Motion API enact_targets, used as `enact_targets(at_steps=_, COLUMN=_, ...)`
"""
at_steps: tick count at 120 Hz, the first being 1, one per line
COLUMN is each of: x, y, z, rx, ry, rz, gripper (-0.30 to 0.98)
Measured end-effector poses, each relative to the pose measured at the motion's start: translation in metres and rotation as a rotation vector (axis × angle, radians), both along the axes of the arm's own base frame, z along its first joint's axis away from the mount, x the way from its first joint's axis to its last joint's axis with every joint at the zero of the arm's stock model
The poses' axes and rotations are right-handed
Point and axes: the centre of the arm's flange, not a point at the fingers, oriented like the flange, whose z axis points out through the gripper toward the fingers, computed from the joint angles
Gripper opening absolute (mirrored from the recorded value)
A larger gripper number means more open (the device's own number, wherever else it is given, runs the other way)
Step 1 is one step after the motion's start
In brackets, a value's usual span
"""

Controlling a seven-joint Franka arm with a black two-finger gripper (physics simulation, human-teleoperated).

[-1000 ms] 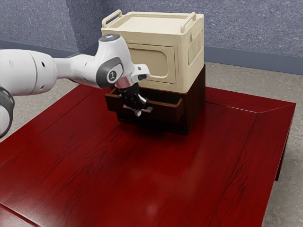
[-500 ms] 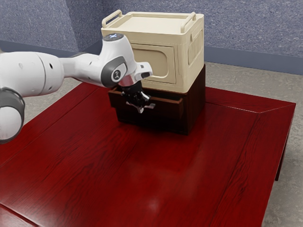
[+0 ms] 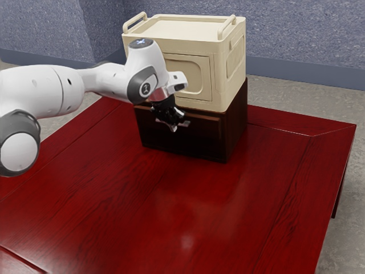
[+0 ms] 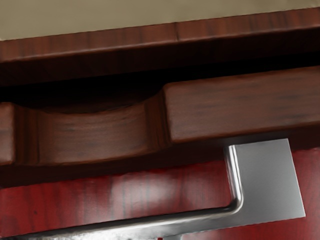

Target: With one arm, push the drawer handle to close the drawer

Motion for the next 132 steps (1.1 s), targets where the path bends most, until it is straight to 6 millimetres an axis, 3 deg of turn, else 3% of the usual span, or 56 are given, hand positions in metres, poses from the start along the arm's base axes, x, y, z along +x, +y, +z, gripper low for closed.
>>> enact_targets(at_steps=16, x=0.003, y=0.004, z=0.003, rx=0.001, ry=-0.011, rz=0.010, gripper=-0.10)
enact_targets(at_steps=77, x=0.018, y=0.009, z=-0.012, rx=-0.005, ry=-0.014, rz=0.035, gripper=-0.10)
enact_targets(at_steps=86, x=0.012, y=0.016, z=-0.013, rx=-0.004, ry=-0.001, rz=0.047, gripper=-0.10)
enact_targets(at_steps=91, x=-0.007, y=0.026, z=-0.009, rx=-0.004, ry=0.027, rz=0.061, gripper=-0.10)
enact_targets(at_steps=97, x=-0.047, y=0.028, z=0.006, rx=0.000, ry=0.063, rz=0.065, gripper=-0.10)
enact_targets(at_steps=105, x=-0.116, y=-0.005, z=0.076, rx=0.023, ry=0.057, rz=0.019, gripper=-0.09)
enact_targets(at_steps=112, x=-0.165, y=-0.036, z=0.135, rx=0.042, ry=0.067, rz=-0.022, gripper=0.04)
enact_targets(at_steps=116, x=-0.182, y=-0.054, z=0.160, rx=0.040, ry=0.082, rz=-0.061, gripper=0.11)
enact_targets(at_steps=123, x=-0.203, y=-0.078, z=0.183, rx=0.013, ry=0.130, rz=-0.139, gripper=0.24)
enact_targets(at_steps=132, x=-0.215, y=-0.072, z=0.214, rx=-0.017, ry=0.171, rz=-0.190, gripper=0.37)
